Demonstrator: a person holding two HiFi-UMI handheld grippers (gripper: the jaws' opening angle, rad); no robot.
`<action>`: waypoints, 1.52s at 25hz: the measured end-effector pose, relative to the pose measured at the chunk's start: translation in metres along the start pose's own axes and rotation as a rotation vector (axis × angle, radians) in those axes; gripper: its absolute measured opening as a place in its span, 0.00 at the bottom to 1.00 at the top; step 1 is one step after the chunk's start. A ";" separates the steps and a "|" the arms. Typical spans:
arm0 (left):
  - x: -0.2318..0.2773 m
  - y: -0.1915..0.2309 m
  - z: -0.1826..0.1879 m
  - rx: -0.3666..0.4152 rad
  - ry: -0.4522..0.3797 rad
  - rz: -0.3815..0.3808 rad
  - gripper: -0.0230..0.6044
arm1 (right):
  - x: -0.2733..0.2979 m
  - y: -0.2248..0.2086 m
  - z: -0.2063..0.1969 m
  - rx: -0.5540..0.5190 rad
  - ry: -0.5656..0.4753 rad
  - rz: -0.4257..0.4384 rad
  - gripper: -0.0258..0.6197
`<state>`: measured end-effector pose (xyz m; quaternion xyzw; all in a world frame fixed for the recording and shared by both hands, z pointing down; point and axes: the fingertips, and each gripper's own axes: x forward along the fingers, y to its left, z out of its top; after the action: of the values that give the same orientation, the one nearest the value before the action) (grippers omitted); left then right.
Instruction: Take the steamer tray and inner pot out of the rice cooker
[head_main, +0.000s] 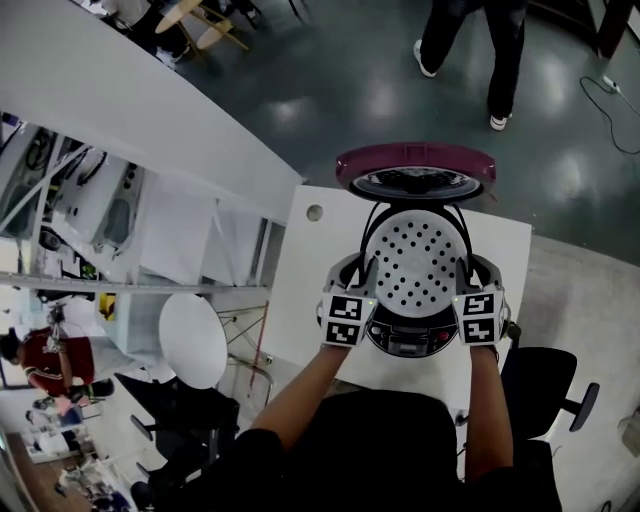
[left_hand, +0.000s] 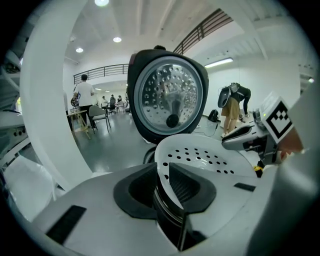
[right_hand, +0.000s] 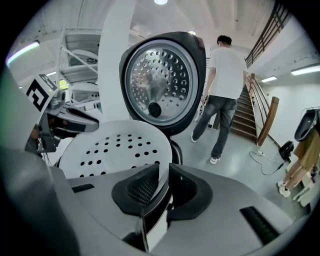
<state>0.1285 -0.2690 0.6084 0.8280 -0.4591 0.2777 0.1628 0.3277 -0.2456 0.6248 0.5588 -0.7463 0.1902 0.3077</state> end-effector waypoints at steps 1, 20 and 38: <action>-0.002 0.002 0.001 -0.004 -0.005 0.007 0.14 | -0.002 0.001 0.004 0.002 -0.013 0.004 0.12; -0.065 0.043 0.010 -0.075 -0.136 -0.055 0.11 | -0.054 0.058 0.042 -0.001 -0.089 -0.112 0.10; -0.136 0.161 -0.047 -0.118 -0.162 -0.072 0.09 | -0.031 0.197 0.077 -0.056 -0.054 -0.129 0.09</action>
<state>-0.0803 -0.2378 0.5654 0.8525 -0.4564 0.1766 0.1835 0.1273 -0.2115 0.5589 0.6019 -0.7217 0.1340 0.3146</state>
